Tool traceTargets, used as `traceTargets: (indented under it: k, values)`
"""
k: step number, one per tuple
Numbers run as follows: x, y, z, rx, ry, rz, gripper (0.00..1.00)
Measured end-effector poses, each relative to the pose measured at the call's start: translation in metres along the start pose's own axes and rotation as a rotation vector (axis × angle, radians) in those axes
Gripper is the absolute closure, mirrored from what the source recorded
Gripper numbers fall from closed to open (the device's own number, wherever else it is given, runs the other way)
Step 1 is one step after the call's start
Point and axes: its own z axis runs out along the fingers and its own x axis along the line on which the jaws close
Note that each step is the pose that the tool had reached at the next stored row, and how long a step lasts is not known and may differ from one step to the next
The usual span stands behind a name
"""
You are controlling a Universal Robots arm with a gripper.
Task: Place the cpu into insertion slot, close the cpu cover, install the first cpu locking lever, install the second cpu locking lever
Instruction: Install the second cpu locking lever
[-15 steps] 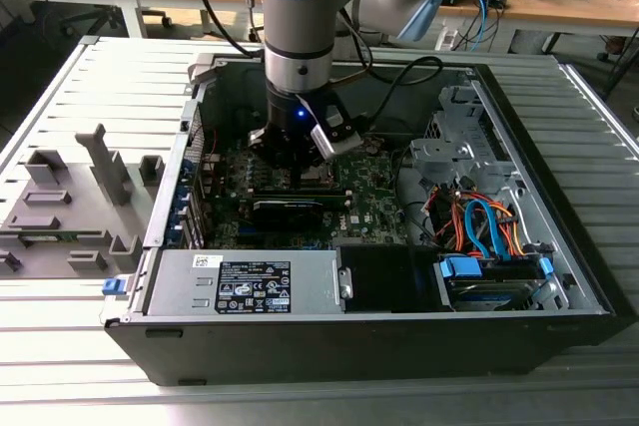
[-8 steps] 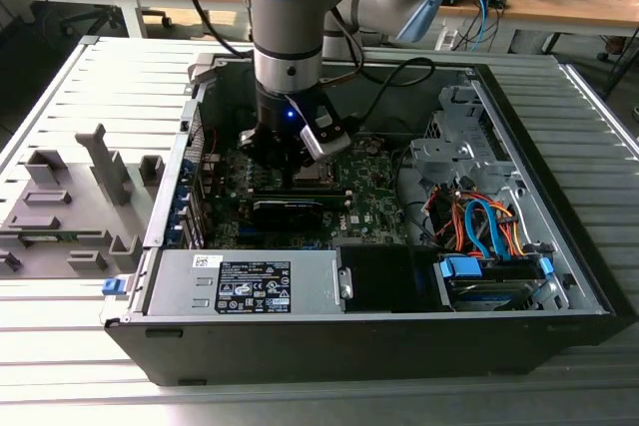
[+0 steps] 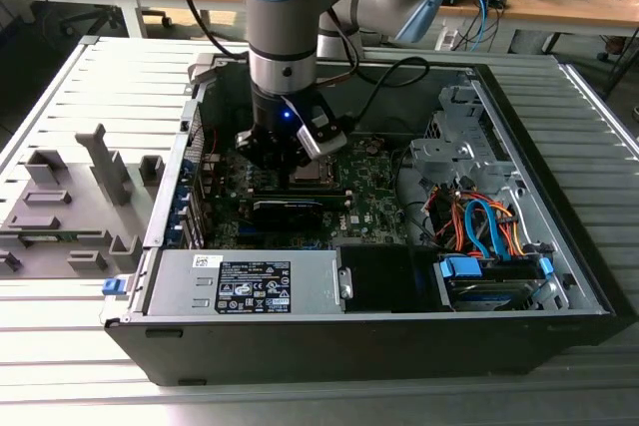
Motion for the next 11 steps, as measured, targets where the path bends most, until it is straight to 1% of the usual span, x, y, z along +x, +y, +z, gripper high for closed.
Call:
traceTargets:
  k: [6, 11]
  values:
    - [0.0013, 0.0062, 0.0039, -0.0002, -0.0002, -0.001, 0.89]
    - [0.0045, 0.0081, 0.0081, -0.0001, -0.0001, -0.001, 0.89]
